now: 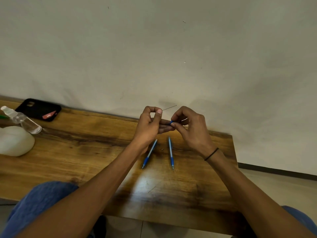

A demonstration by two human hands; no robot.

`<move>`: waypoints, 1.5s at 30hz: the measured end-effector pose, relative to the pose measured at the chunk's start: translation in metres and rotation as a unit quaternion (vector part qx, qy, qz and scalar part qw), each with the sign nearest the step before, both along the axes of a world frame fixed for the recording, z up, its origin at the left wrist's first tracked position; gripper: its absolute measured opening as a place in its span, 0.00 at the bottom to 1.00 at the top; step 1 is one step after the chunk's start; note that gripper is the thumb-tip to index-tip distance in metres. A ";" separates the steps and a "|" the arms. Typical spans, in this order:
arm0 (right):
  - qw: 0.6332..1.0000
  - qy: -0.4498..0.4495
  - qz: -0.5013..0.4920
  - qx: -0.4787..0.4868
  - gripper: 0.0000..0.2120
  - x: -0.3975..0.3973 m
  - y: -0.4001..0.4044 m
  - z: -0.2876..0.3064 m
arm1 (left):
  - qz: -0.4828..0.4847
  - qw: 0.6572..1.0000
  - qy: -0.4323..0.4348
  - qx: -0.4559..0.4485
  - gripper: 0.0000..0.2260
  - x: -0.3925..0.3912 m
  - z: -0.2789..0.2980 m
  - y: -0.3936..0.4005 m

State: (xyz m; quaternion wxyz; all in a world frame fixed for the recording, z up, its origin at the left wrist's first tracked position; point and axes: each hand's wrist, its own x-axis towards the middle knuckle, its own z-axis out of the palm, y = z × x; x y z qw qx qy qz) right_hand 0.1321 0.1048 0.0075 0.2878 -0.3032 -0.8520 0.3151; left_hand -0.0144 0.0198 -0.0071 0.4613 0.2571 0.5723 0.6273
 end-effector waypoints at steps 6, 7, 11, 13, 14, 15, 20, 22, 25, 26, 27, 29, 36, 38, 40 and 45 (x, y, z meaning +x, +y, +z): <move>1.000 -0.016 0.001 -0.010 0.10 0.001 0.001 0.002 | -0.005 1.000 0.023 0.003 0.07 0.000 0.000 0.000; 1.000 -0.016 0.004 -0.008 0.10 0.001 0.000 0.003 | -0.008 0.999 0.034 0.004 0.07 0.001 0.000 0.000; 1.000 -0.006 -0.004 -0.005 0.09 0.000 -0.004 0.003 | -0.016 0.998 0.058 -0.001 0.07 0.005 0.000 0.000; 1.000 -0.006 -0.011 -0.007 0.09 0.000 -0.004 0.004 | -0.012 0.999 0.045 0.000 0.07 0.005 0.000 0.000; 1.000 -0.005 -0.014 -0.011 0.09 0.001 -0.003 0.004 | -0.008 0.999 0.036 0.000 0.07 0.004 0.001 -0.001; 1.000 -0.002 -0.016 -0.015 0.09 0.001 -0.002 0.005 | -0.005 1.000 0.025 0.000 0.06 0.003 0.001 -0.001; 1.000 -0.004 -0.005 -0.010 0.08 0.003 0.000 0.006 | -0.006 1.000 0.009 0.008 0.06 0.002 0.003 -0.001; 0.999 -0.033 0.011 0.019 0.07 0.004 0.002 0.007 | -0.010 1.000 0.017 0.011 0.06 0.002 0.003 -0.001; 0.993 -0.082 0.039 0.069 0.07 0.004 0.005 0.009 | -0.016 0.999 0.048 0.009 0.06 0.005 0.002 -0.001; 0.991 -0.094 0.048 0.083 0.06 0.004 0.005 0.010 | -0.017 0.998 0.059 0.009 0.06 0.005 0.002 -0.001; 0.989 -0.103 0.055 0.094 0.06 0.004 0.005 0.010 | -0.017 0.998 0.063 0.009 0.05 0.006 0.002 -0.001; 0.987 -0.115 0.060 0.099 0.05 0.005 0.005 0.012 | -0.016 0.998 0.056 0.009 0.05 0.005 0.002 -0.001; 0.994 -0.072 0.050 0.065 0.14 0.003 0.003 0.008 | 0.002 1.000 -0.009 0.006 0.05 0.001 0.003 0.000; 0.998 -0.044 0.039 0.033 0.19 0.004 0.006 0.002 | 0.015 0.999 -0.037 0.007 0.06 -0.002 0.004 0.000; 0.999 -0.024 0.026 0.018 0.26 0.006 0.009 -0.006 | 0.029 0.997 -0.067 0.007 0.08 -0.005 0.004 0.001; 0.997 -0.051 0.050 -0.026 0.44 0.007 0.005 -0.025 | 0.044 0.990 -0.133 0.009 0.10 -0.011 0.004 0.002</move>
